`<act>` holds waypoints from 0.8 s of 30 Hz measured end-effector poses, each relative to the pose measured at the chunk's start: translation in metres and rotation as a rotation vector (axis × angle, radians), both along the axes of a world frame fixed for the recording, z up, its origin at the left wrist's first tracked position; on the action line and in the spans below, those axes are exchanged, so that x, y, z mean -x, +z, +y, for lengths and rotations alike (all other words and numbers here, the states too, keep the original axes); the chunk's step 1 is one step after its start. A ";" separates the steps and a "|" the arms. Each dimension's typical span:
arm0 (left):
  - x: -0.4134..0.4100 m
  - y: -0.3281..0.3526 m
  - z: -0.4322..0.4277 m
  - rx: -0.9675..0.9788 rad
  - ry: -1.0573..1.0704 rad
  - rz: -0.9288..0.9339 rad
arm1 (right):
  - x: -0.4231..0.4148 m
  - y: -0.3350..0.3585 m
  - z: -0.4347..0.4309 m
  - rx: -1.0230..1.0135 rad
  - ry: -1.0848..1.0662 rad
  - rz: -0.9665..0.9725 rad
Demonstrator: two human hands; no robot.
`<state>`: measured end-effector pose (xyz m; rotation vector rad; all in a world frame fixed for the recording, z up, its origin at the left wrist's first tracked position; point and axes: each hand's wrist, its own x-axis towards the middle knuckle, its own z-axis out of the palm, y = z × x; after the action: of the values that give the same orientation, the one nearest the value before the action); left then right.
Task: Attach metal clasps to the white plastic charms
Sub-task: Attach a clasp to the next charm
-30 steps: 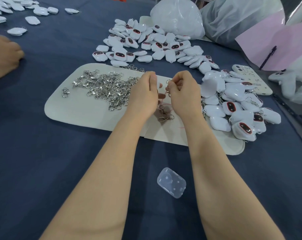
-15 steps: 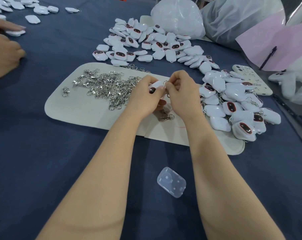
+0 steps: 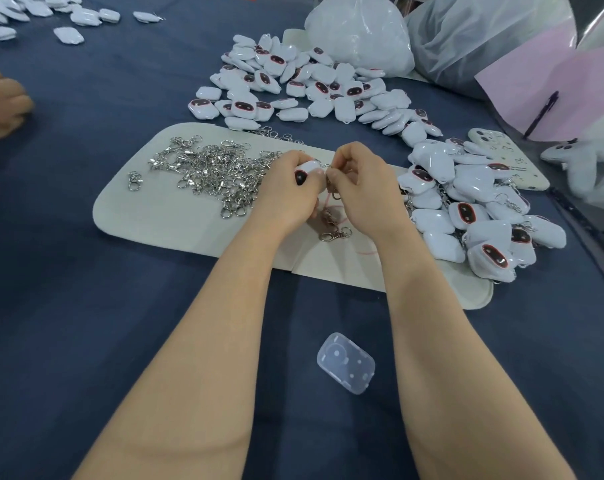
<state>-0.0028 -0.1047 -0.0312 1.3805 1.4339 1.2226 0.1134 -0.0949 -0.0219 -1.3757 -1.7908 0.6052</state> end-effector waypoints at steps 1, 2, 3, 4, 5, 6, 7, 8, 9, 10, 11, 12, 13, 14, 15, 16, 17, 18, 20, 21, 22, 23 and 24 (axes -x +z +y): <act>0.000 0.000 0.000 0.001 0.001 -0.006 | 0.000 0.001 0.000 0.002 0.006 -0.005; 0.000 -0.001 0.001 0.004 0.002 -0.009 | -0.001 0.001 -0.001 0.003 0.012 -0.011; 0.000 -0.001 0.001 0.007 0.002 -0.014 | 0.000 0.001 -0.001 0.005 0.018 -0.017; 0.001 -0.001 0.002 0.011 0.002 -0.019 | -0.001 0.002 -0.001 0.005 0.025 -0.025; 0.001 -0.001 0.002 0.016 0.002 -0.023 | -0.001 0.002 -0.001 0.005 0.031 -0.036; 0.001 -0.002 0.001 0.021 0.000 -0.029 | -0.001 0.003 -0.001 0.002 0.035 -0.050; 0.002 -0.002 0.001 0.027 -0.002 -0.036 | -0.001 0.003 -0.001 -0.002 0.037 -0.065; 0.002 -0.001 0.001 0.032 -0.001 -0.041 | -0.001 0.004 -0.001 -0.006 0.040 -0.080; 0.002 -0.001 0.000 0.037 0.001 -0.042 | -0.001 0.004 -0.001 -0.008 0.044 -0.096; 0.003 -0.001 0.000 0.040 0.006 -0.038 | -0.001 0.004 -0.001 -0.008 0.050 -0.114; 0.003 0.000 0.000 0.039 0.013 -0.032 | 0.000 0.004 -0.001 -0.005 0.058 -0.133; 0.004 0.001 0.000 0.034 0.021 -0.024 | 0.000 0.003 -0.001 -0.004 0.067 -0.150; 0.005 0.002 0.000 0.027 0.028 -0.018 | 0.000 0.003 -0.001 -0.006 0.073 -0.159; 0.005 0.003 0.000 0.022 0.030 -0.015 | 0.000 0.003 -0.001 -0.013 0.072 -0.158; 0.005 0.003 0.000 0.024 0.031 -0.013 | 0.000 0.002 -0.001 -0.023 0.066 -0.150; 0.005 0.004 0.000 0.035 0.036 -0.024 | 0.001 0.002 -0.001 -0.034 0.058 -0.139; 0.003 0.005 0.000 0.060 0.048 -0.071 | 0.003 0.001 -0.001 -0.045 0.047 -0.121; 0.002 0.007 0.000 0.101 0.069 -0.168 | 0.005 0.000 -0.002 -0.056 0.036 -0.096; 0.002 0.011 -0.001 0.227 0.094 -0.482 | 0.010 -0.002 -0.003 -0.069 0.030 -0.029; 0.003 0.014 -0.001 0.293 0.078 -0.650 | 0.012 -0.003 -0.004 -0.070 0.032 0.007; 0.006 0.015 0.000 0.347 0.047 -0.793 | 0.013 -0.003 -0.004 -0.072 0.027 0.047; 0.008 0.017 0.000 0.388 0.011 -0.905 | 0.015 -0.002 -0.004 -0.076 0.010 0.092; 0.011 0.017 0.001 0.420 -0.030 -0.985 | 0.016 0.000 -0.003 -0.083 -0.014 0.139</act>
<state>-0.0133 -0.1040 -0.0143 0.3787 0.8633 1.2182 0.0975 -0.0982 -0.0219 -1.2587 -1.6757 0.5976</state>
